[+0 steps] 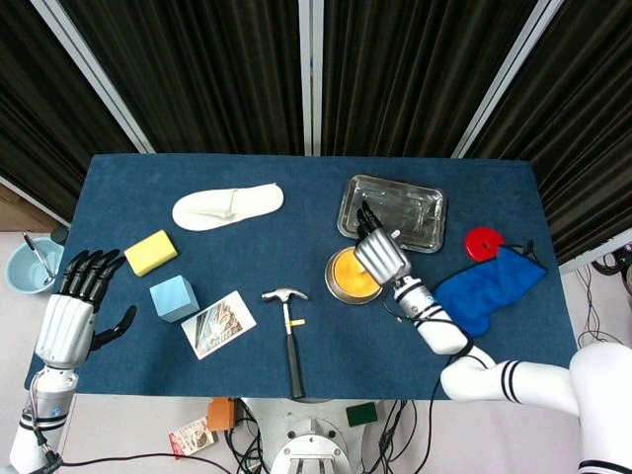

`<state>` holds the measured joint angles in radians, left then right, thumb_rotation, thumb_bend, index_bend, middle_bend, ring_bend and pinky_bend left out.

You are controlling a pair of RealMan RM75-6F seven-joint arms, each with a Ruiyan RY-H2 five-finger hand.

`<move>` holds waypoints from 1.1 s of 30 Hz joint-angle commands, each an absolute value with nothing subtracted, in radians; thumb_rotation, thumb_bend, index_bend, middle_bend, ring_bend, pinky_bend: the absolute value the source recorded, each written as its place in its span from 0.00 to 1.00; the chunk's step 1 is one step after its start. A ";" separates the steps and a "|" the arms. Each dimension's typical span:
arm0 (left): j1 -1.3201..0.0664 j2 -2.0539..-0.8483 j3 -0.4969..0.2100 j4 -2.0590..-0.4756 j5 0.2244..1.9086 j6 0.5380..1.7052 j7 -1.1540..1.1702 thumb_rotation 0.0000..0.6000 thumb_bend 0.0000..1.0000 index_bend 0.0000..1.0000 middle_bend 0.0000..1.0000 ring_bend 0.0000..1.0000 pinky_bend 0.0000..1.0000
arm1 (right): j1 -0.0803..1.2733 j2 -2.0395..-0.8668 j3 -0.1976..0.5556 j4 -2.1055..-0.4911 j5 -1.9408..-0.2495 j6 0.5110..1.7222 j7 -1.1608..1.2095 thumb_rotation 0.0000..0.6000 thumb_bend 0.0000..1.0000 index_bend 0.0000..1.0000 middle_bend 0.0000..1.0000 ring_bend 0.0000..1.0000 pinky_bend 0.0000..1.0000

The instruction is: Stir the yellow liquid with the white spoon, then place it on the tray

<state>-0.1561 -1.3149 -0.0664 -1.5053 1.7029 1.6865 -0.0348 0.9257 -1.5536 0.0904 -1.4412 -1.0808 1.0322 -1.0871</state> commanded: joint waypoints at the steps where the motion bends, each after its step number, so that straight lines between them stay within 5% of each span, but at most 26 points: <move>1: -0.159 -1.310 -0.067 -1.516 1.707 1.684 -0.025 0.96 0.28 0.13 0.11 0.09 0.09 | 0.910 -1.530 0.110 -1.455 -1.086 1.033 -1.026 1.00 0.48 0.79 0.31 0.08 0.00; 8: -0.158 -1.304 -0.065 -1.526 1.709 1.681 -0.015 0.95 0.28 0.13 0.11 0.09 0.09 | 0.925 -1.503 0.099 -1.467 -1.130 1.024 -1.036 1.00 0.48 0.79 0.31 0.08 0.00; 17: -0.150 -1.311 -0.059 -1.521 1.715 1.695 -0.018 0.96 0.28 0.13 0.11 0.09 0.09 | 1.039 -1.501 -0.013 -1.430 -1.306 0.986 -1.533 1.00 0.48 0.78 0.30 0.08 0.00; 33: -0.132 -1.333 -0.061 -1.484 1.688 1.704 -0.051 0.95 0.28 0.13 0.11 0.09 0.09 | 1.096 -1.564 -0.032 -1.387 -1.262 0.905 -1.822 1.00 0.48 0.77 0.31 0.06 0.00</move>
<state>-0.1322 -1.3325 -0.0607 -1.4839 1.6884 1.7045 -0.0507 1.0943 -1.5558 -0.0318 -1.3938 -1.2749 0.9044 -1.8053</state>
